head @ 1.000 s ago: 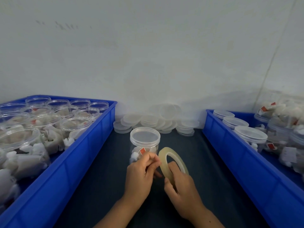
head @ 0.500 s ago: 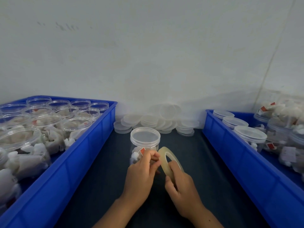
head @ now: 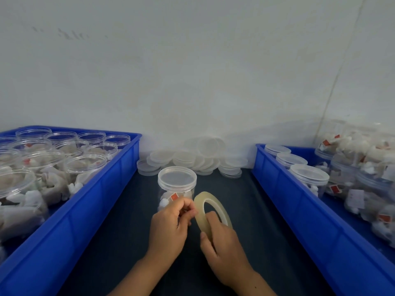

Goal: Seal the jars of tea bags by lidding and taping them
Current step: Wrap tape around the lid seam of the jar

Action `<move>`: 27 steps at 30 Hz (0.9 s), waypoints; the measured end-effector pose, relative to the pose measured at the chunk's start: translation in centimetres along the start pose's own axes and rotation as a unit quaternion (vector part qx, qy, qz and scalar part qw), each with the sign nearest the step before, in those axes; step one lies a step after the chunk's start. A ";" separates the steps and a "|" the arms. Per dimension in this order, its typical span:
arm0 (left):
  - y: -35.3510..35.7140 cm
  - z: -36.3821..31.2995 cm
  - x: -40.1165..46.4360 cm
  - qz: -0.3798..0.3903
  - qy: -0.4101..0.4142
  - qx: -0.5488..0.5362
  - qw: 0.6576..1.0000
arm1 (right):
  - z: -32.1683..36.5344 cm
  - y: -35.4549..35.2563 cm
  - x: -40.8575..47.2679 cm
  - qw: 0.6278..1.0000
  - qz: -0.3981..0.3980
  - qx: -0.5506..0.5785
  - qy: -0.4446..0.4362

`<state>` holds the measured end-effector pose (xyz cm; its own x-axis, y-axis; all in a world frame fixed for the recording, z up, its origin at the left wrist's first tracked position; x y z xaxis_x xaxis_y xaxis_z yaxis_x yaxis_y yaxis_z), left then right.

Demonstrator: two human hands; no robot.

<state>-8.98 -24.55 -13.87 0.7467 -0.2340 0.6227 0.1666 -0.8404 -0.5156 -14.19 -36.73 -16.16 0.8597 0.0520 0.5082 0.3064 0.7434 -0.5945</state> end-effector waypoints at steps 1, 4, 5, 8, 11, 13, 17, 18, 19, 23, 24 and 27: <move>0.1 0.0 0.0 0.002 0.005 0.017 1.000 | 0.0 0.1 0.0 1.000 0.002 -0.003 -0.001; 0.2 -0.1 0.0 0.010 0.023 0.060 0.998 | 0.0 0.1 0.0 1.000 0.003 -0.019 -0.008; 0.2 -0.3 -0.1 0.009 0.035 0.075 0.997 | 0.0 0.2 0.0 1.000 0.003 -0.021 -0.007; -0.2 -1.1 -0.1 0.003 0.076 0.128 0.989 | 0.1 0.4 0.1 1.000 0.011 -0.021 0.000; -0.6 -2.1 0.1 -0.015 0.120 0.174 0.977 | 0.2 0.5 0.2 1.000 0.002 -0.015 0.005; -0.6 -2.6 0.1 -0.030 0.146 0.179 0.973 | -0.1 0.4 0.2 1.000 -0.008 -0.005 0.020; -0.3 -2.1 0.0 -0.029 0.128 0.151 0.980 | -0.5 0.2 0.2 0.999 -0.016 0.008 0.039; -0.2 -1.7 0.0 -0.024 0.115 0.136 0.984 | -0.5 0.3 0.2 0.999 -0.014 0.008 0.042; -0.2 -1.5 0.0 -0.021 0.104 0.120 0.987 | -0.6 0.4 0.2 0.999 -0.012 0.009 0.044; -0.3 -1.7 0.2 -0.027 0.110 0.080 0.990 | -0.8 0.2 0.2 0.999 -0.030 0.015 0.043; -0.3 -1.7 0.3 -0.021 0.110 0.067 0.991 | -0.9 0.1 0.3 0.998 -0.036 0.017 0.045; -0.5 -1.5 0.5 -0.001 0.110 0.030 0.994 | -1.3 -0.5 0.3 0.997 -0.046 0.040 0.056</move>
<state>-9.68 -24.98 -12.40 0.5893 -0.3387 0.7335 0.2102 -0.8123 -0.5440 -13.51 -38.00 -16.50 0.8712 -0.0910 0.4824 0.3567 0.7924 -0.4948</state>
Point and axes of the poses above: each hand's wrist, its own x-axis towards the middle knuckle, its own y-axis out of the palm, z = x × y, the point moved 5 cm from there along x, towards the middle knuckle, and after that the axes turned 11 degrees about x, right-handed, at the moved point
